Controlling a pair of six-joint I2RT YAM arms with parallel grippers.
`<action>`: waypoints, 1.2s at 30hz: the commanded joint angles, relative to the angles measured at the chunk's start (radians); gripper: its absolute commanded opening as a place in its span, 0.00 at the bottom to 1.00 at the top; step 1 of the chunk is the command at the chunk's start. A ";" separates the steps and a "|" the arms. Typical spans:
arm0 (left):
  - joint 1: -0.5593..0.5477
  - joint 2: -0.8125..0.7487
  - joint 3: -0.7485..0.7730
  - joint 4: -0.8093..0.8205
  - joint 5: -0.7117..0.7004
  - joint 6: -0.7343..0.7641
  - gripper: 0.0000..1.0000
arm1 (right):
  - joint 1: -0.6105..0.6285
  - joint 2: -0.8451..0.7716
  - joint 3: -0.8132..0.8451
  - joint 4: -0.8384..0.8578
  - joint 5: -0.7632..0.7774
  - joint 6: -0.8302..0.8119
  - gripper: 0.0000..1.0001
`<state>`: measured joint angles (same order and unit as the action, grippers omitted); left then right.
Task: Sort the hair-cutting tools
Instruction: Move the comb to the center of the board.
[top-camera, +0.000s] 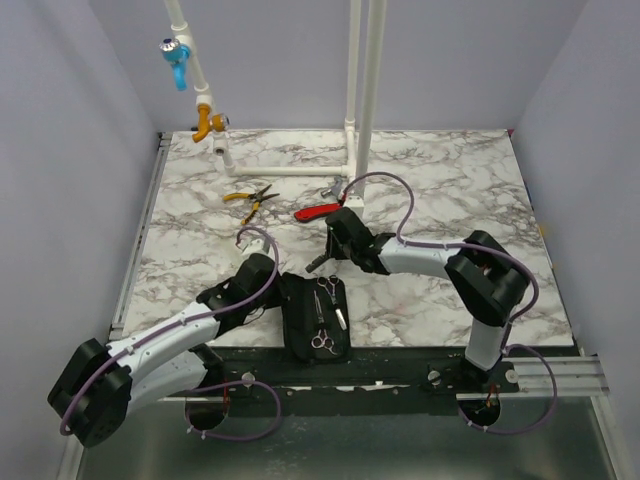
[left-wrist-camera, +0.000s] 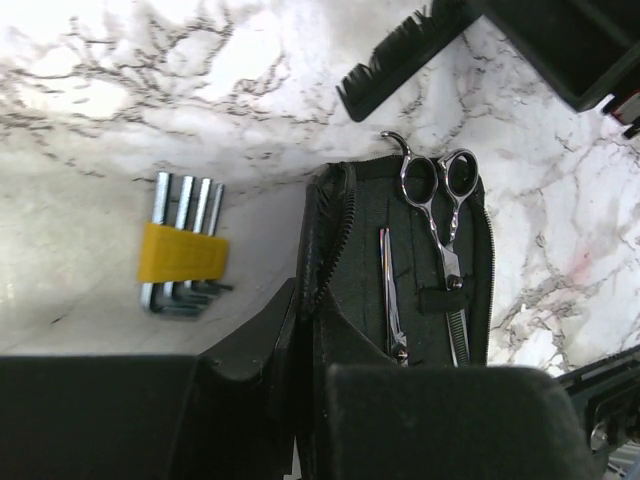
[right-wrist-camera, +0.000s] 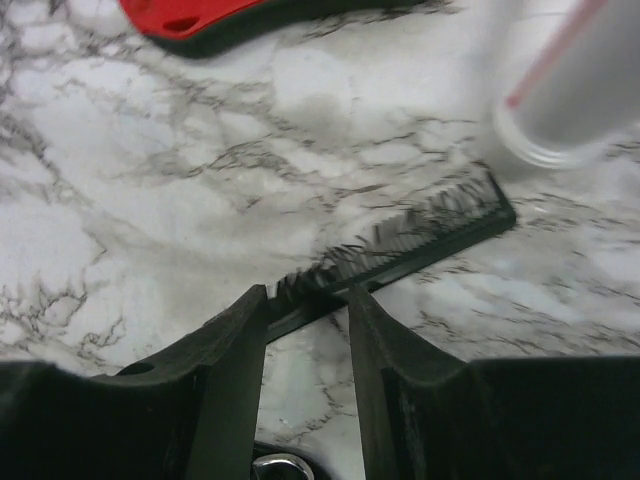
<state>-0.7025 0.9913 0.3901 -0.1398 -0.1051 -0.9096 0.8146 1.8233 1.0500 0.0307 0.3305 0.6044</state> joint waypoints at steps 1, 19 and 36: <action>0.000 -0.063 -0.027 -0.117 -0.107 -0.007 0.05 | 0.001 0.092 0.073 0.004 0.001 -0.085 0.40; 0.012 -0.124 -0.040 -0.145 -0.129 0.001 0.05 | 0.008 -0.024 -0.160 -0.200 0.108 0.036 0.37; 0.022 0.023 0.036 0.017 -0.058 0.000 0.04 | 0.041 -0.418 -0.512 -0.324 -0.033 0.277 0.37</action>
<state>-0.6868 0.9249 0.3836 -0.2333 -0.1940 -0.9192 0.8272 1.4281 0.6090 -0.1158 0.3752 0.7990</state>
